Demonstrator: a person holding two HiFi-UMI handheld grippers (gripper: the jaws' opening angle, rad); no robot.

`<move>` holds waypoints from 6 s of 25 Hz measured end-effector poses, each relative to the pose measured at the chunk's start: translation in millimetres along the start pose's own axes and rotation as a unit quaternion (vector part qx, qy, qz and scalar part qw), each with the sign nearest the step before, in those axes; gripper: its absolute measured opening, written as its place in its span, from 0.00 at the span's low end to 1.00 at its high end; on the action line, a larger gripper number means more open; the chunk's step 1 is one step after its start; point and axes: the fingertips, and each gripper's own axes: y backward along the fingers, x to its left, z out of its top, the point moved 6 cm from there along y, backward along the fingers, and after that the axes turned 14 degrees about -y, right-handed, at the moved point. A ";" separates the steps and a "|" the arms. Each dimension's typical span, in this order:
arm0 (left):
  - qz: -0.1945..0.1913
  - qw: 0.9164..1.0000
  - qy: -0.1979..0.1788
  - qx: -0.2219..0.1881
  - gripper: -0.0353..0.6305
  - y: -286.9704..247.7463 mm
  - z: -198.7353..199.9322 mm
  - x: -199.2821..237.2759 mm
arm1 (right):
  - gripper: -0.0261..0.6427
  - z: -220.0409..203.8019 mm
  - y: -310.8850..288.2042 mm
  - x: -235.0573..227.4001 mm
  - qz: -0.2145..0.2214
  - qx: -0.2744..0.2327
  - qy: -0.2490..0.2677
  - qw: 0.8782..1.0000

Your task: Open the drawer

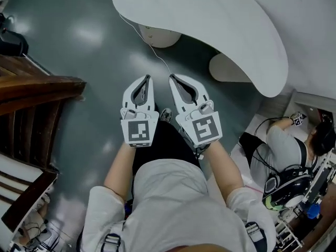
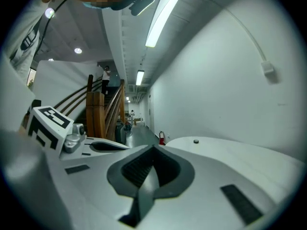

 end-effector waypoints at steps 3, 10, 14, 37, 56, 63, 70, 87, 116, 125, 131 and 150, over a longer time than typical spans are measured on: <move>-0.001 1.000 0.012 -0.002 0.06 -17.9 -23.1 10.9 | 0.06 -16.1 -22.0 1.2 0.006 0.032 0.012 0.999; 0.023 0.999 0.033 -0.015 0.06 -55.5 -85.8 35.8 | 0.06 -52.7 -69.7 -11.1 0.023 0.045 0.030 0.998; 0.039 0.996 0.076 -0.005 0.06 -83.2 -127.2 36.3 | 0.06 -85.9 -100.4 -32.4 0.017 0.064 0.024 0.998; -0.003 0.984 0.175 0.014 0.06 -212.3 -271.7 64.0 | 0.06 -172.0 -233.0 -80.5 -0.013 0.153 0.032 0.988; -0.021 0.973 0.220 0.069 0.06 -339.7 -325.8 72.4 | 0.06 -190.5 -268.0 -123.8 -0.035 0.165 -0.016 0.986; -0.037 0.963 0.259 0.066 0.16 -360.5 -329.2 71.0 | 0.06 -194.9 -264.2 -132.2 -0.036 0.175 -0.017 0.984; -0.052 0.964 0.249 0.072 0.22 -377.4 -333.2 70.2 | 0.06 -195.5 -263.4 -134.2 -0.037 0.174 -0.017 0.984; -0.056 0.972 0.218 0.070 0.21 -392.6 -336.2 65.0 | 0.06 -196.1 -257.8 -133.6 -0.031 0.182 -0.012 0.983; -0.044 0.968 0.236 0.066 0.21 -338.0 -352.5 65.6 | 0.06 -204.6 -249.6 -94.4 -0.006 0.181 0.004 0.983; -0.033 0.967 0.245 0.066 0.21 -309.3 -362.7 65.8 | 0.06 -211.1 -246.0 -71.2 0.014 0.189 0.014 0.982; -0.030 0.966 0.247 0.067 0.21 -289.2 -368.1 64.9 | 0.06 -214.4 -242.9 -54.2 0.024 0.190 0.018 0.981; -0.009 0.963 0.261 0.067 0.21 -230.6 -383.5 62.6 | 0.06 -229.3 -232.1 -11.5 0.051 0.199 0.041 0.978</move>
